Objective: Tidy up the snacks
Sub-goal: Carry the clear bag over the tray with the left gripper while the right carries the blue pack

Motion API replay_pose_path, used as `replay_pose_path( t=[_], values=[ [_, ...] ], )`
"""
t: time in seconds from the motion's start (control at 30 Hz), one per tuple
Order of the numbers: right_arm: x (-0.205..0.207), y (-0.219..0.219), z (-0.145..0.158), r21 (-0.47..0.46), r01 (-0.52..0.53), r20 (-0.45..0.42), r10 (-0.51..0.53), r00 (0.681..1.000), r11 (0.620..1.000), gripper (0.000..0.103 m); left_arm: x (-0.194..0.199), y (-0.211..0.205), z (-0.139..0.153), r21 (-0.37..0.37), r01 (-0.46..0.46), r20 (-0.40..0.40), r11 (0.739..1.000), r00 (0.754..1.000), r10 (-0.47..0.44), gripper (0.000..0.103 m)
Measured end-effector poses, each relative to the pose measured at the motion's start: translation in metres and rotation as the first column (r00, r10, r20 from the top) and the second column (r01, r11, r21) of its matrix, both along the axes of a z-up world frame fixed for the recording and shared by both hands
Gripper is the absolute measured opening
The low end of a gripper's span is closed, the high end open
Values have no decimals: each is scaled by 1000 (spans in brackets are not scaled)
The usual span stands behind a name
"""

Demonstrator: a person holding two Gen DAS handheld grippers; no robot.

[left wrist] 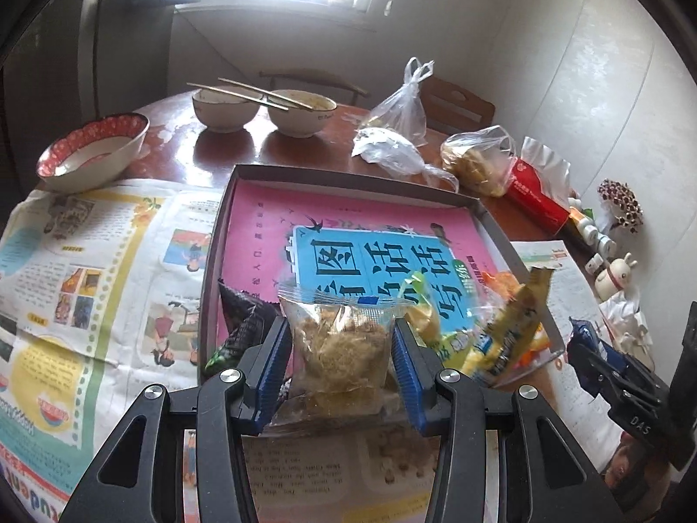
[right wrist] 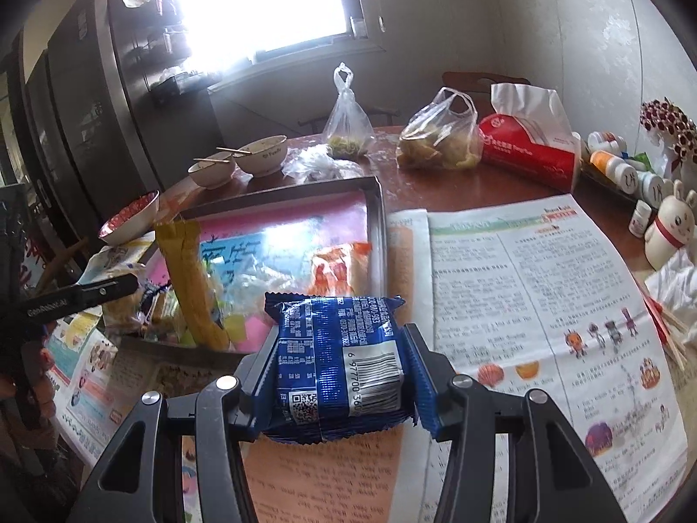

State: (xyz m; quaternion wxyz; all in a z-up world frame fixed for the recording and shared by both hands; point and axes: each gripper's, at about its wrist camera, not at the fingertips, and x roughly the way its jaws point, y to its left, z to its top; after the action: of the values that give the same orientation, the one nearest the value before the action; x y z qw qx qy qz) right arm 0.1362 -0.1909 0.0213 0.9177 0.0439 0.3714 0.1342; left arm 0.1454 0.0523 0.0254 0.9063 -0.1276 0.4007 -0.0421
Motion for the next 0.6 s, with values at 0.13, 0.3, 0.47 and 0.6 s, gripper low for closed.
replay_pose_path(
  t=[0.13, 0.3, 0.47, 0.6],
  values=[
    [11, 6, -3, 3, -4, -6, 4, 1000, 1000, 52, 7, -1, -4, -2, 5, -4, 1000, 1000, -5, 48],
    [23, 13, -5, 1, -11, -9, 11, 1000, 1000, 52, 14, 0, -8, -9, 7, -12, 1000, 1000, -8, 48],
    [33, 18, -6, 0, -16, -11, 16, 1000, 1000, 52, 18, 1, -13, -14, 13, -22, 1000, 1000, -14, 48],
    [38, 22, -7, -2, -19, -13, 19, 1000, 1000, 52, 18, 1, -13, -14, 18, -20, 1000, 1000, -18, 48]
  ],
)
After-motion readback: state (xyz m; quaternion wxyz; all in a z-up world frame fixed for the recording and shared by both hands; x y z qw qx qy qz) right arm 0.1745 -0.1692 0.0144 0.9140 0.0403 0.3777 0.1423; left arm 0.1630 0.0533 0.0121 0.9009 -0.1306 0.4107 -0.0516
